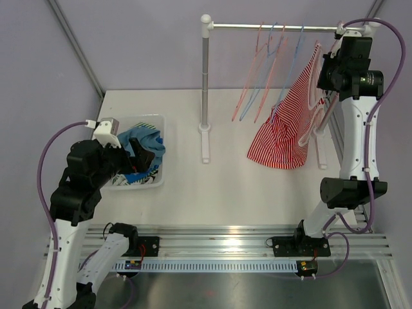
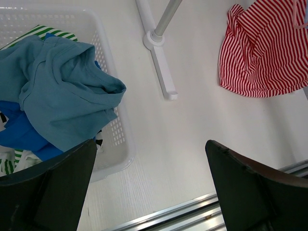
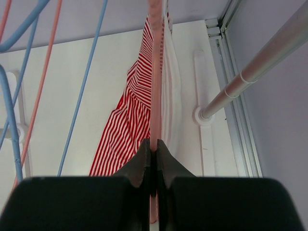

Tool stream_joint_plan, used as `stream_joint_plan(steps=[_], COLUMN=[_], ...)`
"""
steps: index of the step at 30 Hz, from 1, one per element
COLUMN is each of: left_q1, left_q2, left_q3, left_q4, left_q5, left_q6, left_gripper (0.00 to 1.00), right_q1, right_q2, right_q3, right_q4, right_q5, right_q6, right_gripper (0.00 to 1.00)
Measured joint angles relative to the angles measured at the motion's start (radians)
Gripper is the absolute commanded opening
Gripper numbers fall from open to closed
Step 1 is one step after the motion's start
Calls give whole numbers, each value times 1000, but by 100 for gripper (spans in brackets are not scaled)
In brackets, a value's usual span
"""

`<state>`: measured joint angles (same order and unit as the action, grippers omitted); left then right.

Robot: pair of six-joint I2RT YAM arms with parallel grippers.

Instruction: Remove the tank top from the hanger

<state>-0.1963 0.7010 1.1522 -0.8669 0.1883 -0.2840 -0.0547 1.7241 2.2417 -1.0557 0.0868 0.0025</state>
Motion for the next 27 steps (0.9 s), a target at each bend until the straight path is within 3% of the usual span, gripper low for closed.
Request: stream_joint_plan(steps=[11, 20, 23, 27], left_q1=[0, -14, -77, -262], left_q2=[-22, 10, 54, 134], left_q3=[0, 32, 53, 105], left_q4=[13, 88, 139, 206], left_q5=[65, 132, 132, 60], left_q6=[0, -10, -28, -44], left_gripper=[99, 99, 99, 99], right_q1=[0, 0, 0, 0], right_q2=[-132, -432, -564, -729], right_q3=[6, -217, -335, -489], right_q4=[-11, -55, -78, -107], right_q5=[-66, -122, -158, -202], right_q6=[34, 101, 114, 126], right_gripper=[0, 0, 0, 0])
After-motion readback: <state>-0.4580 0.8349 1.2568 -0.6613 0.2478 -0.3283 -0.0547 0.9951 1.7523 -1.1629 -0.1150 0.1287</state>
